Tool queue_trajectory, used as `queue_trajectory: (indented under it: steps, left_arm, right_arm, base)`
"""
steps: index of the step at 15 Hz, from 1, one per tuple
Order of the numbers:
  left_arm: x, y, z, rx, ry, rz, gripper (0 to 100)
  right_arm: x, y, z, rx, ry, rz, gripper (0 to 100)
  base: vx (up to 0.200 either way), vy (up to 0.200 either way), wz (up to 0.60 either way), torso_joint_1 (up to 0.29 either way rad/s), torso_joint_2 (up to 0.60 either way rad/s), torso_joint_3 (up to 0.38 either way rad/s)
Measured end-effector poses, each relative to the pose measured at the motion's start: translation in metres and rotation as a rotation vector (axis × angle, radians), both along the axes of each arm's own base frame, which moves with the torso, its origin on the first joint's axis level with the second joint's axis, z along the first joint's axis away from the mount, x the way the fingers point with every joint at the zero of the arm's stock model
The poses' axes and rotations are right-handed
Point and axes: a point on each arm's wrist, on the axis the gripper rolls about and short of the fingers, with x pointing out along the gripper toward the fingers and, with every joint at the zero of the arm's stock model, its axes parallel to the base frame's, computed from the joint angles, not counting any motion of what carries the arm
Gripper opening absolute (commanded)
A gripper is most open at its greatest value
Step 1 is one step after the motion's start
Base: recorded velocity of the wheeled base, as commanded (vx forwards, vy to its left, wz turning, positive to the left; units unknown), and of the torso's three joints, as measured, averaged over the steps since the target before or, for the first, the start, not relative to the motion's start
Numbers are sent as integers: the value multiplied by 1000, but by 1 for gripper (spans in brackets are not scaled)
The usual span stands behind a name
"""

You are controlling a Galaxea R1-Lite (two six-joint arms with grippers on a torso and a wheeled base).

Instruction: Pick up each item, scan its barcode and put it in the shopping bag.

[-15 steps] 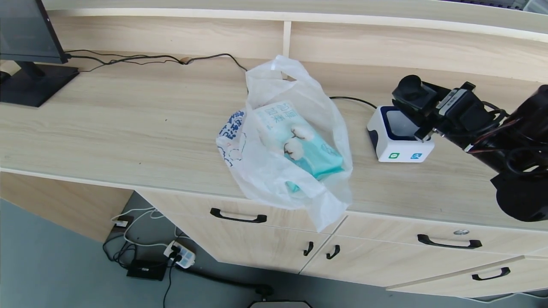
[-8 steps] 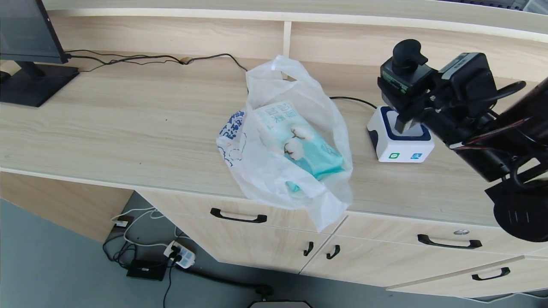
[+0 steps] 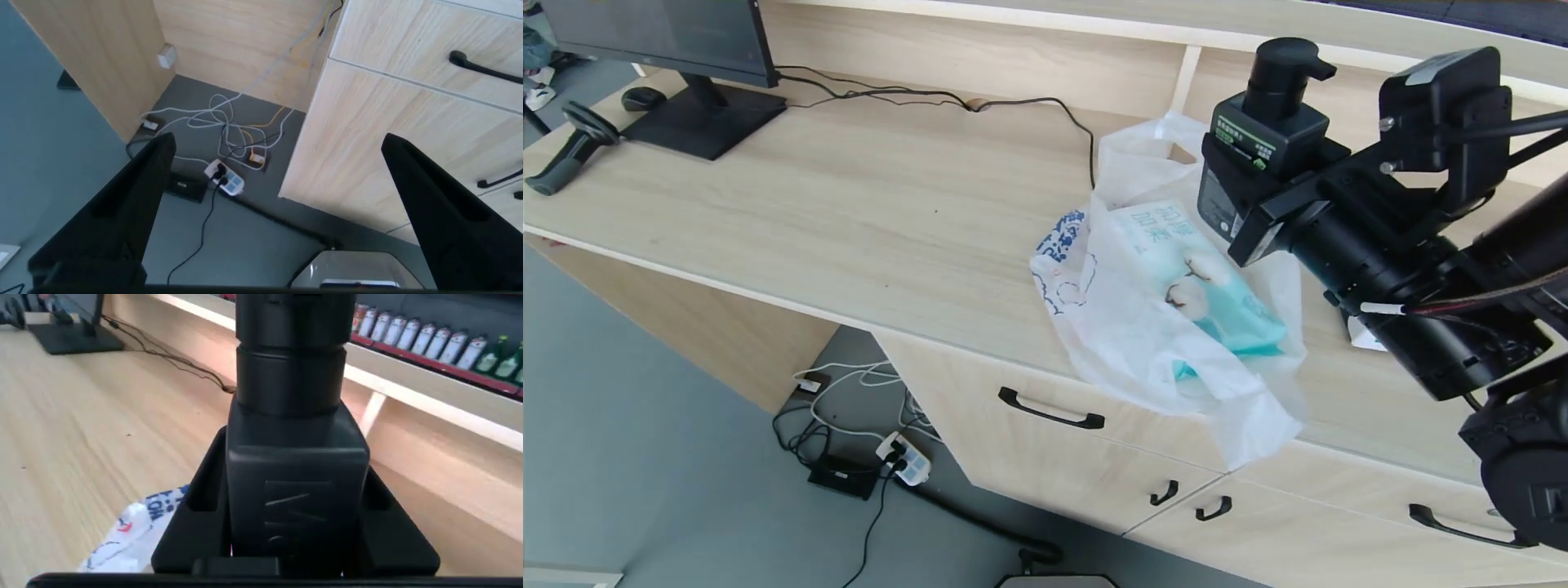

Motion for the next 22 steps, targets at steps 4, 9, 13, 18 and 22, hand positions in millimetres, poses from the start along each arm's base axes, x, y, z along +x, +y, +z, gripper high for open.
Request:
queue_trajectory:
  steps: [4,9,13,18,22]
  left_arm:
    - [0,0,0,-2,-2,0,100]
    - [0,0,0,-1,-2,1,100]
    - [0,0,0,-1,-2,0,100]
    - [0,0,0,-1,0,0,100]
    - [0,0,0,2,2,0,100]
  right_arm:
    - [18,-13,-8,73,69,8,0]
    - [64,-39,-7,26,15,-63,0]
    - [74,-43,-22,-7,43,-95,0]
    - [84,-58,-26,-29,47,-146,0]
    - [95,-79,-18,-37,9,-178,0]
  base:
    - [0,0,0,0,0,0]
    - [0,0,0,0,0,0]
    - [0,0,0,0,0,0]
    - [0,0,0,0,0,0]
    - [0,0,0,0,0,0]
